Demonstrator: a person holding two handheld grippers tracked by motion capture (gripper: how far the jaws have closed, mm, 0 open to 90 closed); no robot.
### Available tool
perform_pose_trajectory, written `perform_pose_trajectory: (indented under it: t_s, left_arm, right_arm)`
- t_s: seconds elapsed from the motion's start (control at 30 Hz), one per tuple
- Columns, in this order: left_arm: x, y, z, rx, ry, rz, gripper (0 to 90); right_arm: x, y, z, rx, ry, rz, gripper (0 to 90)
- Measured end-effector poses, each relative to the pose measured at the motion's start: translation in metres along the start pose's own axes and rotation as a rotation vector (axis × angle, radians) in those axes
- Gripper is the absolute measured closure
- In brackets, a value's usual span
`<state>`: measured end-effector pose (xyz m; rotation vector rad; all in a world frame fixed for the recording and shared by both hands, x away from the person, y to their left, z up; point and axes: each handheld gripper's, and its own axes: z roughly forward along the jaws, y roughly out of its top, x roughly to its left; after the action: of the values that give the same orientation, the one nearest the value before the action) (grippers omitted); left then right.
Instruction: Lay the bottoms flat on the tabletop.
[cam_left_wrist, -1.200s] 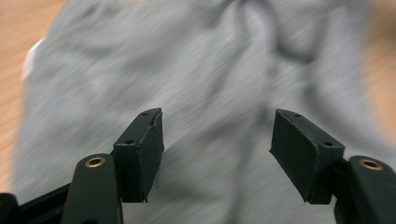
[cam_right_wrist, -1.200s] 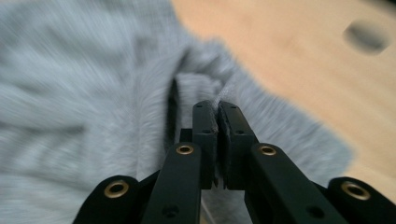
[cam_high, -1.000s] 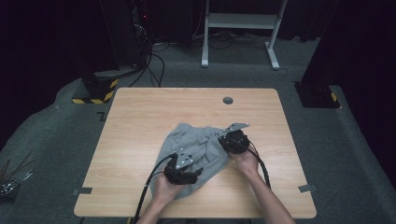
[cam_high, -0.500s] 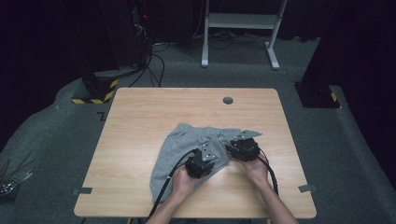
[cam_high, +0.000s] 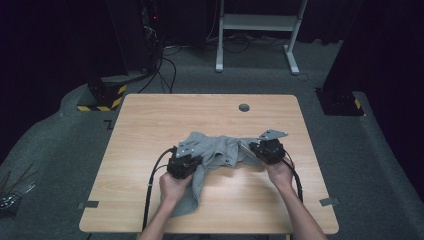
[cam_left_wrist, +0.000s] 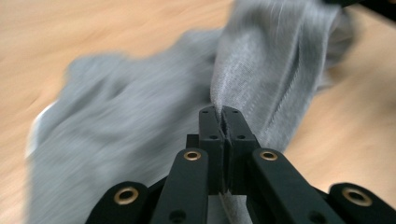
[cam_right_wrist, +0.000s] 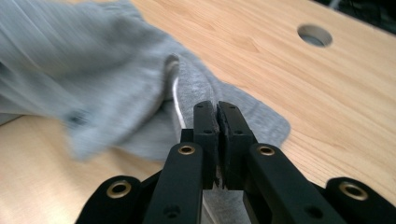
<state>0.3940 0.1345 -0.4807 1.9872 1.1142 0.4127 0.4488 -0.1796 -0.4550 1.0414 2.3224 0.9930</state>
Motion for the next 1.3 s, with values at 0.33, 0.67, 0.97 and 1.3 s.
perform_pose_trajectory:
  t_s: [0.33, 0.67, 0.97, 1.3]
  left_arm:
    - [0.001, -0.023, -0.001, 0.032, 0.028, 0.010, 58.0]
    - [0.003, -0.061, -0.012, 0.033, 0.031, -0.005, 48.4]
    - [0.005, -0.047, 0.011, 0.015, 0.085, -0.035, 47.5]
    - [0.007, -0.045, 0.013, 0.007, 0.097, -0.058, 46.2]
  right_arm:
    - [0.019, 0.000, 0.004, -0.015, -0.010, 0.006, 67.0]
    - [0.072, -0.006, 0.029, 0.023, 0.109, -0.106, 65.6]
    - [0.057, -0.005, 0.070, 0.109, 0.001, -0.092, 77.8]
    - [0.051, -0.010, 0.040, 0.071, 0.045, -0.098, 88.4]
